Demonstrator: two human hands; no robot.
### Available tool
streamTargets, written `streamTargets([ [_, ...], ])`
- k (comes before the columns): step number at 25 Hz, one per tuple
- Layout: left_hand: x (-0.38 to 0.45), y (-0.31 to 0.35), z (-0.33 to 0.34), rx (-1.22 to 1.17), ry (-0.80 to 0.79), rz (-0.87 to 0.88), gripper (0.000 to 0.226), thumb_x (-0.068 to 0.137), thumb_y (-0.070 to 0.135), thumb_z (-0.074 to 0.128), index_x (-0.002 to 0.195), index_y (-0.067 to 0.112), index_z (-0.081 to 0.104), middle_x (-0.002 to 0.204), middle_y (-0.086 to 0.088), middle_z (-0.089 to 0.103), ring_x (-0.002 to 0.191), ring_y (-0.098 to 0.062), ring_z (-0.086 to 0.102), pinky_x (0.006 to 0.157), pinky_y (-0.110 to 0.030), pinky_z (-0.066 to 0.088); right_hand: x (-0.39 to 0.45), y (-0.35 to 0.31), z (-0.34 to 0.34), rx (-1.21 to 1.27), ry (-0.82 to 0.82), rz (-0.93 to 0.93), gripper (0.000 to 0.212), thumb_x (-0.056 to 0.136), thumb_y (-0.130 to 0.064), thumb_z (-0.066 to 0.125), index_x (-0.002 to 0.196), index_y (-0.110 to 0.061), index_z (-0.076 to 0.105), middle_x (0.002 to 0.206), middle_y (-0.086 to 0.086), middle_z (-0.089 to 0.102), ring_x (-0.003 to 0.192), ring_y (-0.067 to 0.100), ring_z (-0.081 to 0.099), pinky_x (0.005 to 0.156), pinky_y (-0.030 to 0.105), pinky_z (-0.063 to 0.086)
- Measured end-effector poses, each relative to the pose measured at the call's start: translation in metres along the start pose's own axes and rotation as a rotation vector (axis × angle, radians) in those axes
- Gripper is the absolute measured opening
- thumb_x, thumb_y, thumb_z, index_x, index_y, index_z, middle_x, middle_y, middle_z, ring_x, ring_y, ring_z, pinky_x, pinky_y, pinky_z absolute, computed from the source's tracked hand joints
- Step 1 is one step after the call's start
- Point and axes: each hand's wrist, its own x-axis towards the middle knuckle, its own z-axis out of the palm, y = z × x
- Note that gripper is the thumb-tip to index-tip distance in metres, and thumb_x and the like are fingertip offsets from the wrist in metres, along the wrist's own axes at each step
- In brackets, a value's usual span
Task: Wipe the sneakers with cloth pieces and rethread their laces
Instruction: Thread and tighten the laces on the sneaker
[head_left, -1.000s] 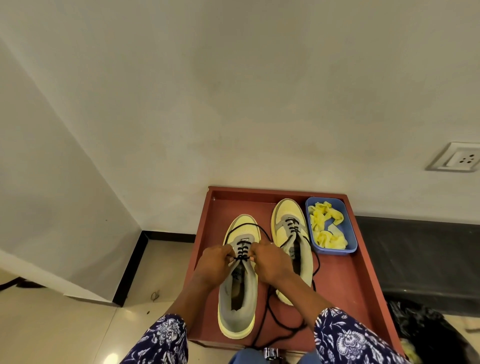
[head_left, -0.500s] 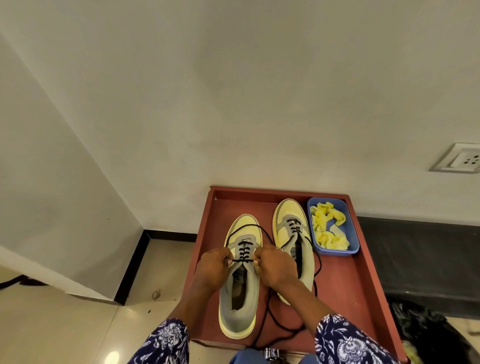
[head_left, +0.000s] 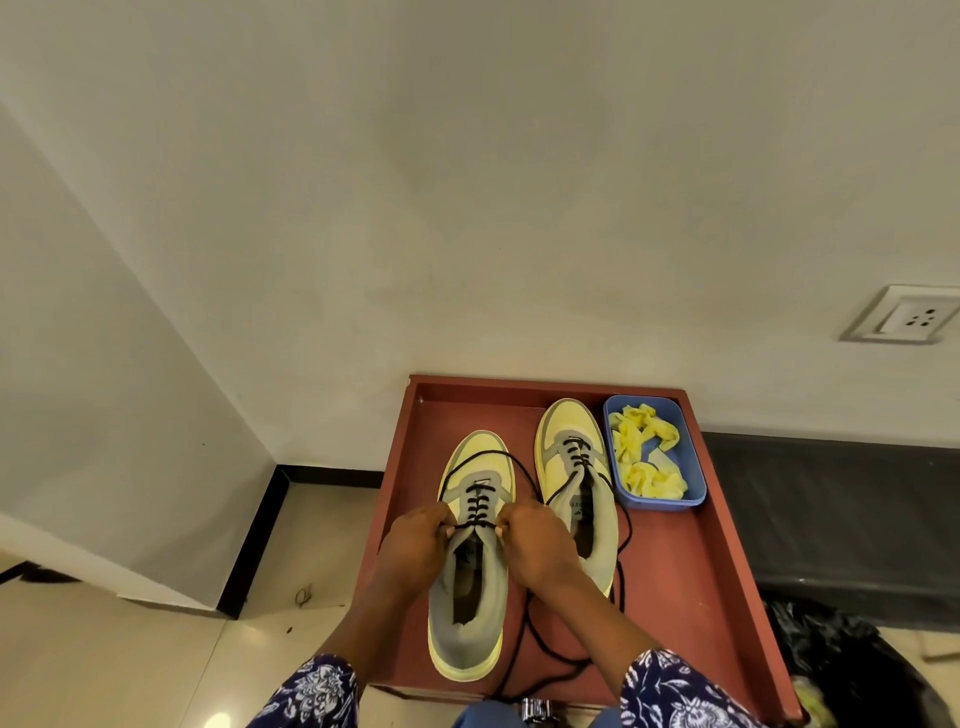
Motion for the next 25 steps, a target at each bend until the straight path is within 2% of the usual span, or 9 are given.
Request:
streamTargets([
  [4, 0.002, 0.001, -0.001, -0.020, -0.042, -0.073, 0.014, 0.093, 0.016, 0.046, 0.084, 0.015, 0.057, 0.082, 0.003, 0.056, 0.076, -0.012, 0.052, 0.059, -0.011, 0.036, 0.006, 0.000, -0.002, 0.013, -0.006, 0.044, 0.020, 0.090, -0.014, 0.048, 0.099, -0.005, 0.063, 0.104, 0.016, 0.063, 0.098, 0.032, 0.060, 0.076, 0.034, 0.049],
  [6, 0.000, -0.002, -0.003, -0.050, -0.076, -0.103, 0.018, 0.094, 0.019, 0.046, 0.077, 0.020, 0.052, 0.078, 0.005, 0.054, 0.073, -0.010, 0.051, 0.060, -0.012, 0.037, 0.007, 0.002, -0.004, 0.062, -0.094, 0.033, 0.021, 0.091, -0.015, 0.048, 0.076, -0.006, 0.061, 0.089, 0.016, 0.063, 0.094, 0.034, 0.060, 0.069, 0.033, 0.045],
  [8, -0.002, -0.006, -0.006, -0.104, -0.089, -0.115, 0.024, 0.094, 0.025, 0.047, 0.070, 0.024, 0.048, 0.074, 0.005, 0.051, 0.071, -0.010, 0.050, 0.064, -0.019, 0.041, 0.004, 0.004, -0.009, 0.120, -0.167, 0.036, 0.037, 0.093, -0.019, 0.048, 0.057, -0.010, 0.044, 0.070, 0.012, 0.053, 0.082, 0.033, 0.059, 0.064, 0.028, 0.037],
  [11, -0.006, -0.006, -0.008, -0.304, -0.027, -0.168, 0.027, 0.092, 0.030, 0.052, 0.067, 0.021, 0.050, 0.071, 0.003, 0.051, 0.068, -0.014, 0.051, 0.065, -0.029, 0.044, -0.006, 0.004, -0.016, 0.341, -0.141, 0.060, 0.043, 0.096, -0.032, 0.044, 0.067, -0.002, 0.050, 0.066, 0.014, 0.052, 0.066, 0.021, 0.050, 0.059, 0.029, 0.033],
  [14, -0.008, 0.008, -0.009, -0.577, 0.057, -0.234, 0.031, 0.088, 0.030, 0.059, 0.059, 0.018, 0.054, 0.061, 0.005, 0.053, 0.060, -0.010, 0.051, 0.060, -0.027, 0.044, -0.013, -0.004, -0.016, 0.599, -0.075, 0.106, 0.043, 0.095, -0.040, 0.044, 0.063, -0.012, 0.042, 0.057, 0.001, 0.041, 0.054, 0.012, 0.037, 0.054, 0.026, 0.029],
  [17, -0.007, 0.027, -0.009, -0.795, 0.135, -0.217, 0.032, 0.088, 0.016, 0.060, 0.061, -0.001, 0.055, 0.051, 0.003, 0.051, 0.051, -0.008, 0.049, 0.054, -0.020, 0.044, -0.013, -0.010, -0.010, 0.868, -0.026, 0.156, 0.033, 0.094, -0.034, 0.050, 0.065, -0.018, 0.052, 0.066, -0.005, 0.052, 0.062, 0.008, 0.048, 0.065, 0.028, 0.042],
  [19, -0.004, 0.033, -0.007, -0.922, 0.163, -0.249, 0.030, 0.090, 0.013, 0.055, 0.072, -0.010, 0.059, 0.062, -0.008, 0.060, 0.059, -0.013, 0.059, 0.060, -0.019, 0.050, -0.015, -0.014, -0.010, 0.992, -0.022, 0.164, 0.023, 0.093, -0.030, 0.051, 0.072, -0.024, 0.058, 0.071, -0.011, 0.058, 0.068, 0.002, 0.054, 0.067, 0.021, 0.045],
  [22, -0.001, 0.034, -0.001, -1.168, 0.135, -0.301, 0.026, 0.094, 0.011, 0.046, 0.080, -0.007, 0.058, 0.071, -0.013, 0.063, 0.071, -0.020, 0.061, 0.072, -0.028, 0.053, -0.019, -0.017, -0.013, 1.131, -0.027, 0.113, 0.017, 0.094, -0.023, 0.051, 0.080, -0.019, 0.058, 0.061, -0.015, 0.059, 0.058, -0.007, 0.055, 0.057, 0.008, 0.042],
  [25, 0.000, 0.035, 0.001, -1.258, 0.134, -0.316, 0.022, 0.096, 0.012, 0.041, 0.080, 0.003, 0.053, 0.068, -0.008, 0.058, 0.068, -0.016, 0.058, 0.066, -0.022, 0.053, -0.019, -0.018, -0.013, 1.155, -0.033, 0.073, 0.015, 0.096, -0.019, 0.048, 0.085, -0.020, 0.058, 0.067, -0.014, 0.059, 0.055, -0.009, 0.053, 0.054, 0.007, 0.041],
])
